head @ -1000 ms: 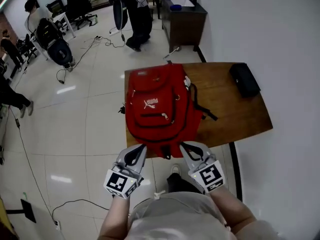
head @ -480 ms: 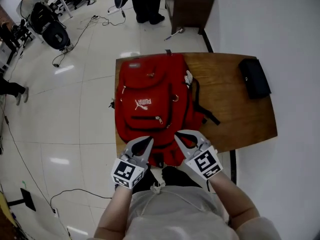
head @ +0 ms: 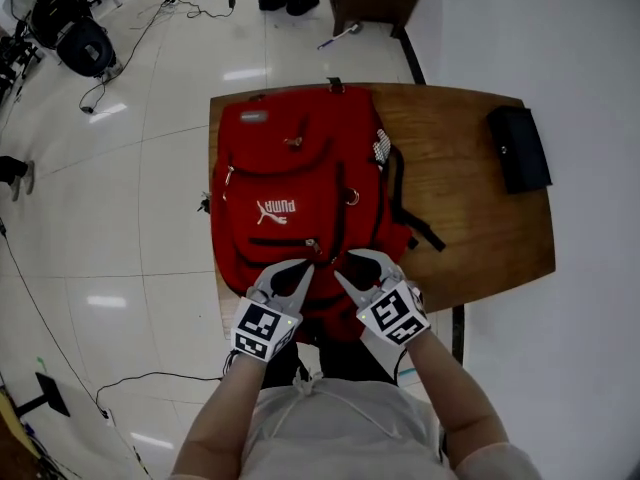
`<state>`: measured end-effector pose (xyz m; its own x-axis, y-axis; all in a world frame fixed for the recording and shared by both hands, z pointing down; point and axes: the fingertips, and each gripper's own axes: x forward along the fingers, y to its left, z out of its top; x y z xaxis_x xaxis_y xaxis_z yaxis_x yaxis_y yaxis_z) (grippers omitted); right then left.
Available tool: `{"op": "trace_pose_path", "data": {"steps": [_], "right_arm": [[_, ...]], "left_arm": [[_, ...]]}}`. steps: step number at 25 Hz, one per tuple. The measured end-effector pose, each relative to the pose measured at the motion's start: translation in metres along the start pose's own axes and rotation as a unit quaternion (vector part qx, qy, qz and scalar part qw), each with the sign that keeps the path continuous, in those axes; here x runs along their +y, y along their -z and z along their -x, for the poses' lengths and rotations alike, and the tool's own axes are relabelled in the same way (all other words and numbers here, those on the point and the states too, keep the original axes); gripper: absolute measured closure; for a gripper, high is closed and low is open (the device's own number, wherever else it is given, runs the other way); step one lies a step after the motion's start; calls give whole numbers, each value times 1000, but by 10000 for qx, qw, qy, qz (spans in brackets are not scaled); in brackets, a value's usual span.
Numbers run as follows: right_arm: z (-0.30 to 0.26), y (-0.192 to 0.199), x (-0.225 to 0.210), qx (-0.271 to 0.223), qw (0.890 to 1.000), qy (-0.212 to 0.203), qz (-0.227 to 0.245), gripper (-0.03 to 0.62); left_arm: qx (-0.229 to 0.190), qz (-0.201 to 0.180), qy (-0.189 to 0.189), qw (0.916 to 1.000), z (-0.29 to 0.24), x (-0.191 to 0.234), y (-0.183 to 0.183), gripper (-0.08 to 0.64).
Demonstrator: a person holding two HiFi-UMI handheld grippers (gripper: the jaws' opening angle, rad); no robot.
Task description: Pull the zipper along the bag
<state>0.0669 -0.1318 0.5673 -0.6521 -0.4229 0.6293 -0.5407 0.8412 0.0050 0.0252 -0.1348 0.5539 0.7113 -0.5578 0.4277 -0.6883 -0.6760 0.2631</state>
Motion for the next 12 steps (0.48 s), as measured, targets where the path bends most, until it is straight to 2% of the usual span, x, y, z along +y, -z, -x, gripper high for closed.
{"op": "trace_pose_path", "data": {"steps": [2,4,7,12], "right_arm": [[-8,10,3,187,9997,-93,151,419],[-14,17,5,343,9988,-49,338,390],[-25,21,3,377,9986,87,347,380],[-32,21,-1,352,9989,137,262,382]], "left_arm": [[93,65,46,9999,-8,1,5,557],[157,47,74,9998,-15,0,9,555],[269,-35,57,9996,-21,-2,15,556],[401,86,12,9992,-26,2,22,556]]}}
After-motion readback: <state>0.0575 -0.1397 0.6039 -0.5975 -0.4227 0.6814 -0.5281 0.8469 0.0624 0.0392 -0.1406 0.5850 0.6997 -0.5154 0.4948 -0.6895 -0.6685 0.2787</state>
